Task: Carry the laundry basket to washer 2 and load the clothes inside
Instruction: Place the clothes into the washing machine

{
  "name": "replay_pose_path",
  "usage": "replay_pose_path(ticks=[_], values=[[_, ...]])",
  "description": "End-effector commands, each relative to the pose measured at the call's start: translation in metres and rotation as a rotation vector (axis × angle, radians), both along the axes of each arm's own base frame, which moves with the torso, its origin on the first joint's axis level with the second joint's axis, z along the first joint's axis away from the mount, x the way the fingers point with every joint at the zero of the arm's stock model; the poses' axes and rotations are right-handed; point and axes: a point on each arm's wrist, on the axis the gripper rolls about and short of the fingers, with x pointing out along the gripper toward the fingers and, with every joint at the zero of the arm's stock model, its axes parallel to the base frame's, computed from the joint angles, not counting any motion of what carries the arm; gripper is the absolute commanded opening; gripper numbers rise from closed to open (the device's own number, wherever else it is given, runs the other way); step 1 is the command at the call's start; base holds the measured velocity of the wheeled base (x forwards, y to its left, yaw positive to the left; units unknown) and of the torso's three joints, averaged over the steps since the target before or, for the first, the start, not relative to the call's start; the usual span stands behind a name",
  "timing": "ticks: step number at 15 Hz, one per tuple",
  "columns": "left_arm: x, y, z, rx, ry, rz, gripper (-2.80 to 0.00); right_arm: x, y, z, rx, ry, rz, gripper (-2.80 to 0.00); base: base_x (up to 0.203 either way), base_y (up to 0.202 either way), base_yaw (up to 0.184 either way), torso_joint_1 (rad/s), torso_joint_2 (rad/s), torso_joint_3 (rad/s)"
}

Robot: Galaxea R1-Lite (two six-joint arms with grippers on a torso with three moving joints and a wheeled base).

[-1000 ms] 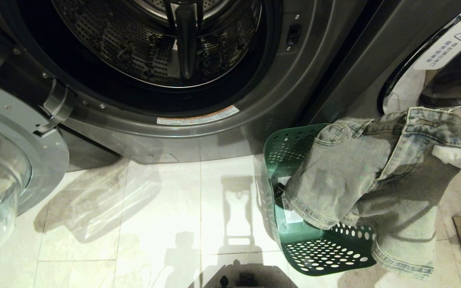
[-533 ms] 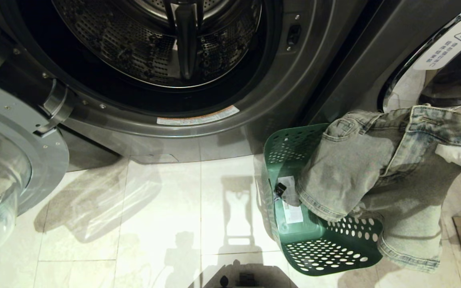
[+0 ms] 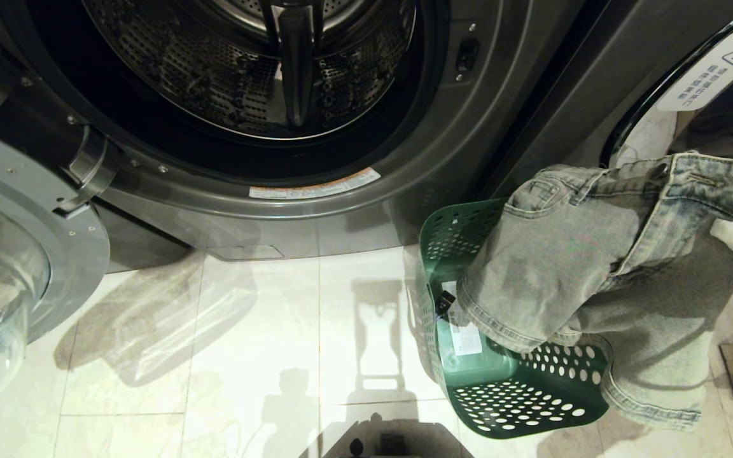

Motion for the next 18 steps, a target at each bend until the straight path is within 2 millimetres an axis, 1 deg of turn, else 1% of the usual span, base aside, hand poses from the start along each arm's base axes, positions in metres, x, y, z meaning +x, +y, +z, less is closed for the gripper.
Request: replay_pose_path(ticks=[1,5,10,12,15,18], values=[[0.000,0.000,0.000,0.000,0.002,-0.001,-2.80,-0.001,0.000,0.001,-0.003,-0.006,0.003,-2.80,0.000,0.000,0.000,0.000,0.00,0.000],[0.000,0.000,0.000,0.001,0.002,-0.002,-2.80,-0.001,0.000,0.000,-0.018,-0.010,0.014,-2.80,0.000,0.000,0.000,0.003,0.00,0.074],[0.000,0.000,0.000,-0.001,0.002,-0.001,-2.80,-0.002,0.000,0.000,-0.015,-0.009,0.012,-2.80,0.000,0.000,0.000,0.001,0.00,0.193],[0.000,0.000,0.000,0.001,0.002,-0.002,-2.80,-0.005,-0.002,-0.001,-0.015,-0.010,0.012,-2.80,0.000,0.000,0.000,0.000,0.00,0.198],[0.000,0.000,0.000,0.000,0.002,0.000,-2.80,-0.014,-0.006,-0.005,-0.035,0.037,0.014,-2.80,0.000,0.000,0.000,0.003,0.00,0.206],[0.000,0.000,0.000,-0.001,0.002,0.000,-2.80,-0.013,-0.005,-0.009,-0.044,0.060,0.017,-2.80,0.000,0.000,0.000,-0.001,0.00,0.201]])
